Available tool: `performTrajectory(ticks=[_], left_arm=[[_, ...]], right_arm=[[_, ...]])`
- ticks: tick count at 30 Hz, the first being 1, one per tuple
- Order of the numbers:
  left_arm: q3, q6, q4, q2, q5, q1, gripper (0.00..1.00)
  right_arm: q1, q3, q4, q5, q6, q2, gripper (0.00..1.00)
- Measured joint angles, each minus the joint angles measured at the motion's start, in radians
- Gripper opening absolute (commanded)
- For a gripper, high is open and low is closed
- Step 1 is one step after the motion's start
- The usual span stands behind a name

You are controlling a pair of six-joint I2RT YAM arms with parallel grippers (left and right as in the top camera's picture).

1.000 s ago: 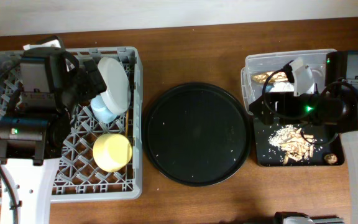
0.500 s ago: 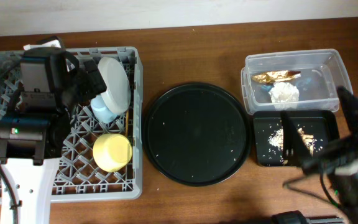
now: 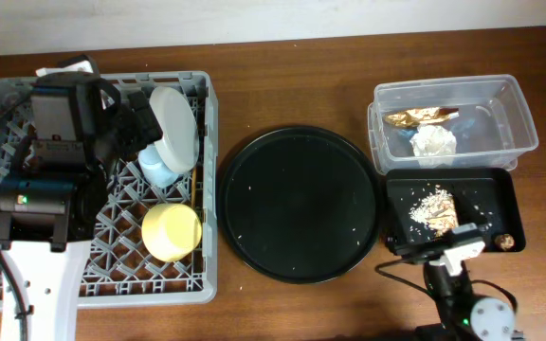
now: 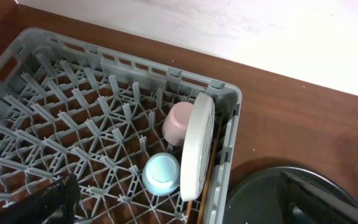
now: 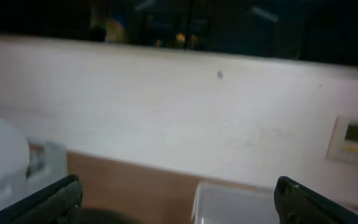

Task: Sort waste into correct bins and load items into the dishwasher rack

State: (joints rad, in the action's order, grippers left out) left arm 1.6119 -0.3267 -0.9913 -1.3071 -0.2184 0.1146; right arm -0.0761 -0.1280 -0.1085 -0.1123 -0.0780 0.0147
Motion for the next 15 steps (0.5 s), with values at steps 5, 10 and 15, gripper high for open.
performTrajectory(ticks=[5, 10, 15], left_arm=[[0.0, 0.0, 0.0, 0.0, 0.0, 0.0, 0.99], [0.0, 0.0, 0.0, 0.0, 0.0, 0.0, 0.99], [0.0, 0.0, 0.0, 0.0, 0.0, 0.0, 0.99]], right_arm=[[0.0, 0.109, -0.053, 0.041, 0.0, 0.0, 0.99], [0.0, 0.117, 0.176, 0.054, 0.0, -0.003, 0.99], [0.0, 0.117, 0.177, 0.061, 0.0, -0.003, 0.99]])
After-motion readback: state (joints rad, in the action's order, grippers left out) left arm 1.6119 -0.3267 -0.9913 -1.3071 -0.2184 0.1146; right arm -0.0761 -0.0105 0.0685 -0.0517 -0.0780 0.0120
